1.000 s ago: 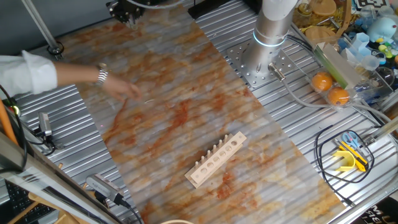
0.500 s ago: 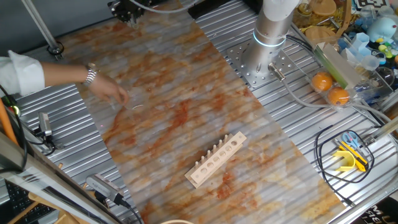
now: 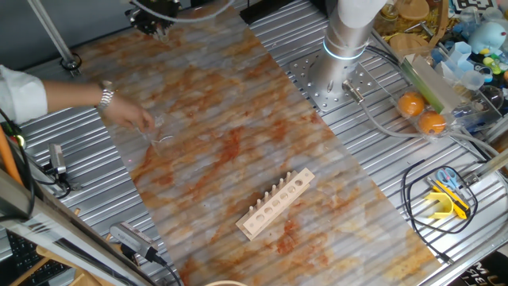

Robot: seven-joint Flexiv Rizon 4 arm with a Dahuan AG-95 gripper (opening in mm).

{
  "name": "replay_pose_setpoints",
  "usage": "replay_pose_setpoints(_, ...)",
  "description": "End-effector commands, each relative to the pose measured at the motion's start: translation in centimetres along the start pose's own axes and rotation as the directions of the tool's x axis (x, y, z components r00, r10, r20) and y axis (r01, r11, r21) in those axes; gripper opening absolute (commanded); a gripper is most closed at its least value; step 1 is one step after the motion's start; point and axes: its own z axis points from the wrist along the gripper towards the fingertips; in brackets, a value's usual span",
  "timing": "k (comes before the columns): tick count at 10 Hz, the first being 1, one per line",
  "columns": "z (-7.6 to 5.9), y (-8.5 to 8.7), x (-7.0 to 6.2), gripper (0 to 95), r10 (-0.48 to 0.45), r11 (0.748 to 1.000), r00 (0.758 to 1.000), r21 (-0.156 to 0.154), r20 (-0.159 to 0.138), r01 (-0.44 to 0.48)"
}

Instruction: Pour out the test tube

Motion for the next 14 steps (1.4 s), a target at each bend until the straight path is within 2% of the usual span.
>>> replay_pose_setpoints(1,0.1,-0.6,-0.1,0.0,0.021,1.000,1.000,-0.002,0.004,-0.021)
replay_pose_setpoints(5,0.2,-1.6,-0.1,0.0,0.057,0.998,0.998,-0.003,0.016,-0.057)
replay_pose_setpoints(6,-0.1,-2.2,-0.4,0.0,0.060,0.998,0.998,-0.004,-0.003,-0.061)
replay_pose_setpoints(8,0.1,-2.7,-0.8,0.0,0.108,0.994,0.994,-0.015,-0.004,-0.109)
replay_pose_setpoints(11,1.0,-4.1,-0.8,0.0,0.141,0.990,0.990,-0.031,0.001,-0.141)
replay_pose_setpoints(14,1.7,-5.3,-1.4,0.0,0.177,0.983,0.984,-0.047,-0.014,-0.177)
